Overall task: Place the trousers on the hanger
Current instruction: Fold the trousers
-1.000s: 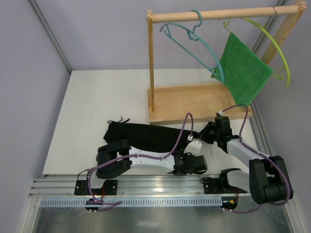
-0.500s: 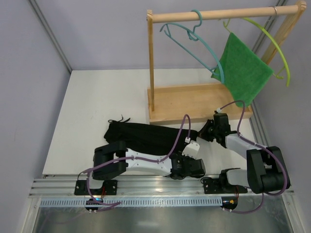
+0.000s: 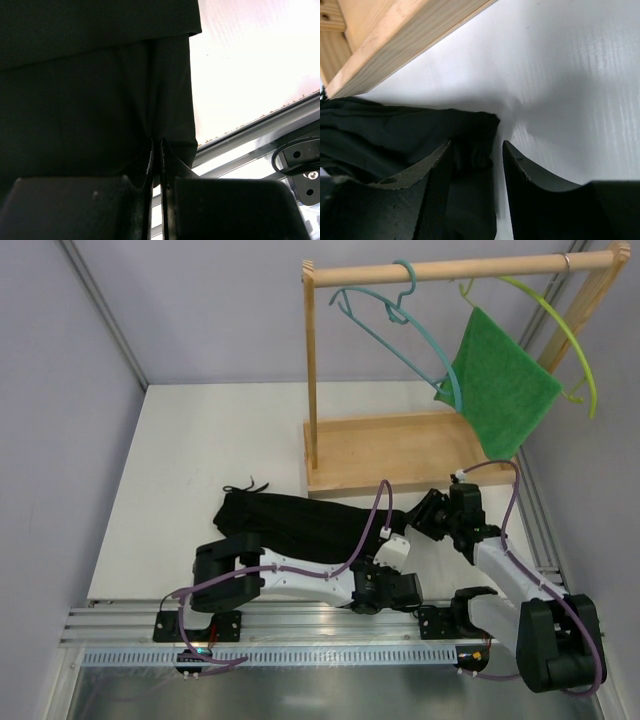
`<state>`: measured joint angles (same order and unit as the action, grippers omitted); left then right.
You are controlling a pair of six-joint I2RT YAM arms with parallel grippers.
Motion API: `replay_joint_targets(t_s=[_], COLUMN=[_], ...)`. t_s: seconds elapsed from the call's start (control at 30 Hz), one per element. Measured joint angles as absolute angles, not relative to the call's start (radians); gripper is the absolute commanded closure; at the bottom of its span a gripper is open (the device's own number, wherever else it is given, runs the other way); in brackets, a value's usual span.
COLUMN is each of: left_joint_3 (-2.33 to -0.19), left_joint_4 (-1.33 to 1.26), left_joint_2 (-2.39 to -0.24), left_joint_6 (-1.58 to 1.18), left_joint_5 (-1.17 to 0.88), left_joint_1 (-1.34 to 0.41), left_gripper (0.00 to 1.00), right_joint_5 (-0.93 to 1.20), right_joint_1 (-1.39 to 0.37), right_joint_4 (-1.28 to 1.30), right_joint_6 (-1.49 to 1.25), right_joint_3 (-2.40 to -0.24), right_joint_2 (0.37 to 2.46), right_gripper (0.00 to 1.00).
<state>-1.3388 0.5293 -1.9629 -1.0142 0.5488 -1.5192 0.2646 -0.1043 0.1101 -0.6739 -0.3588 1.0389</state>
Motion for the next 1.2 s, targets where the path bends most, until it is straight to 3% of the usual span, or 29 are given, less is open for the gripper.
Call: replay_joint_targets(t_s=[0.2,0.43,0.53,0.57,0.67,1.2], left_joint_3=[-1.339,-1.339,-1.339,-1.339,-1.339,-1.277], left_joint_4=[0.53,0.53,0.53,0.53,0.53,0.454], left_joint_2=[-1.966,-1.966,-1.966,-1.966,-1.966,-1.936], left_joint_6=[-1.016,-1.018,-1.019,-1.019,-1.019,-1.066], left_joint_5=[0.548,0.548,0.548,0.548,0.548,0.554], left_joint_1=[-1.519,-1.519,-1.519,-1.519,-1.518,-1.515], left_gripper=[1.0,1.0,1.0,1.0,0.99,1.0], right_joint_5=[0.318,0.364,0.381,0.385,0.39,0.309], right_joint_1=[-0.104,-0.105,-0.105,-0.105,-0.105,-0.112], right_joint_4=[0.136,0.12,0.088,0.075,0.043,0.133], right_joint_6=[-0.719,-0.748,-0.762,-0.765,-0.779,-0.748], right_joint_3=[-0.295,-0.229,-0.216,-0.212,-0.2,-0.323], right_joint_2=[0.91,0.9,0.916,0.919,0.921,1.105], right_gripper=[0.56,0.63,0.73,0.85,0.96,0.96])
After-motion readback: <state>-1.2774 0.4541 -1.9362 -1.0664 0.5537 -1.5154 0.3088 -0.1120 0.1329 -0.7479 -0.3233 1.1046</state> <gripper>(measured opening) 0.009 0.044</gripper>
